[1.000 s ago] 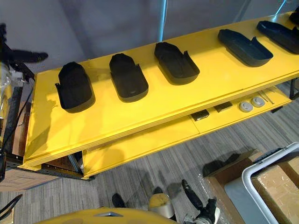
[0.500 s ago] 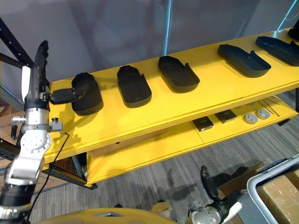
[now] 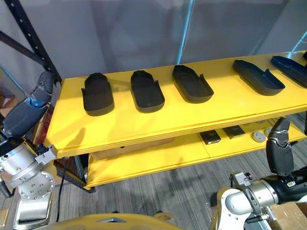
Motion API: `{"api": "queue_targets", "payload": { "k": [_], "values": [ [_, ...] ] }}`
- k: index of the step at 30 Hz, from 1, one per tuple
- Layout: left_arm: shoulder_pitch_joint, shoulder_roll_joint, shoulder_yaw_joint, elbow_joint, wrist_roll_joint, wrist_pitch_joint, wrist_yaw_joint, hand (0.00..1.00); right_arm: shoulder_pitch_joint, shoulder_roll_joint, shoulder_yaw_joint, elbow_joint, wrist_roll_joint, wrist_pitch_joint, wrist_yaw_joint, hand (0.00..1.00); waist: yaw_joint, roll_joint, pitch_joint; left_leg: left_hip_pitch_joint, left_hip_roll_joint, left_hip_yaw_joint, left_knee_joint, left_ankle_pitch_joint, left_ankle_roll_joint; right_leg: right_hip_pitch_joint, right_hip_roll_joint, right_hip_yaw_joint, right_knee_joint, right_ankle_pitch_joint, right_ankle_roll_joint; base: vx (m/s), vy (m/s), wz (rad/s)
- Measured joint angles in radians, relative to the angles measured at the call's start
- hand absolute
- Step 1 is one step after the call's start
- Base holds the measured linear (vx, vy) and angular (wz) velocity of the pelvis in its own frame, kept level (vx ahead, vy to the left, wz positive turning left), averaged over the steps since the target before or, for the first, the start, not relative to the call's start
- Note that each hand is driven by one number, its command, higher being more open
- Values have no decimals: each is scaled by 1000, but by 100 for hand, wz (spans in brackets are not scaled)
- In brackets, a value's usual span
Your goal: Walk over and take three plastic housings, then place them on the shelf
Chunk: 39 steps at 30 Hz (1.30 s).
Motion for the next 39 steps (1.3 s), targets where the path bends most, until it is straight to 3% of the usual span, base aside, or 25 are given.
{"api": "queue_targets", "payload": {
  "k": [5, 8, 10, 11, 14, 16, 18, 22, 25, 30, 35, 39],
  "values": [
    [-3, -6, -17, -1, 136, 0, 169, 100, -103, -40, 147, 36, 7, 56, -1, 100, 36, -4, 4, -24, -3, -58, 0, 24, -4, 4, 1, -60, -3, 0, 0, -9, 1, 37],
    [-9, -10, 10, -1, 157, 48, 267, 100, -164, -42, 193, 90, 0, 77, 24, 100, 59, -8, 8, -25, -8, -94, 1, 35, 5, 26, 1, -99, -6, 3, -5, 34, -3, 36],
    [-10, -24, 105, 2, 149, 99, 310, 100, -186, -45, 194, 105, 0, 81, 68, 100, 70, -13, 14, -23, -12, -109, 1, 36, 5, 39, 1, -113, -12, 4, -5, 28, 4, 23],
    [-11, -36, 204, 21, 121, 124, 333, 100, -195, -58, 193, 109, 0, 81, 94, 100, 75, -17, 17, -24, -14, -118, 1, 36, 5, 44, 0, -120, -16, 4, -5, 33, 7, 21],
    [-10, -56, 417, 174, -103, 162, 341, 100, -213, -107, 189, 110, 15, 81, 206, 100, 79, -22, 21, -19, -19, -134, 1, 37, 5, 60, -2, -135, -17, 3, -5, 30, 15, 15],
    [-9, -71, 479, 316, -240, 208, 311, 100, -240, -130, 191, 109, 43, 81, 300, 100, 84, -28, 28, -16, -20, -140, 0, 37, 5, 69, -2, -141, -16, 2, -5, 9, 20, 8],
    [4, -74, 477, 502, -372, 248, 247, 100, -271, -171, 210, 108, 103, 102, 428, 100, 100, -44, 39, -15, -20, -147, 0, 35, 0, 68, -2, -151, -12, -7, -5, -49, 25, 9],
    [69, -112, 454, 819, -413, 264, 112, 100, -368, -273, 306, 108, 192, 216, 640, 100, 106, -82, 61, -23, -18, -148, 0, 39, -1, 49, -7, -152, 9, -25, -7, -26, 33, 3],
    [77, -110, 443, 1081, -542, 255, -102, 100, -458, -311, 378, 146, 227, 288, 745, 100, 131, -94, 64, -21, -22, -146, 0, 38, 0, 47, -13, -150, 19, -22, -5, 36, 25, 0],
    [92, -106, 392, 1277, -807, 264, -429, 100, -579, -312, 442, 289, 330, 365, 864, 100, 160, -88, 69, -12, -21, -130, 1, 37, 2, 51, -13, -132, 19, -17, -3, 26, 27, -6],
    [90, -102, 384, 1319, -976, 302, -608, 100, -581, -312, 486, 315, 323, 425, 914, 100, 159, -67, 83, -2, -12, -114, 1, 36, 1, 53, -8, -112, 24, -19, -9, 13, 1, -13],
    [86, -62, 322, 1357, -994, 342, -738, 100, -595, -310, 487, 345, 285, 476, 873, 100, 158, -54, 91, 2, -5, -107, 1, 37, 0, 52, 0, -105, 21, -14, -12, 14, -7, -9]
  ]
}}
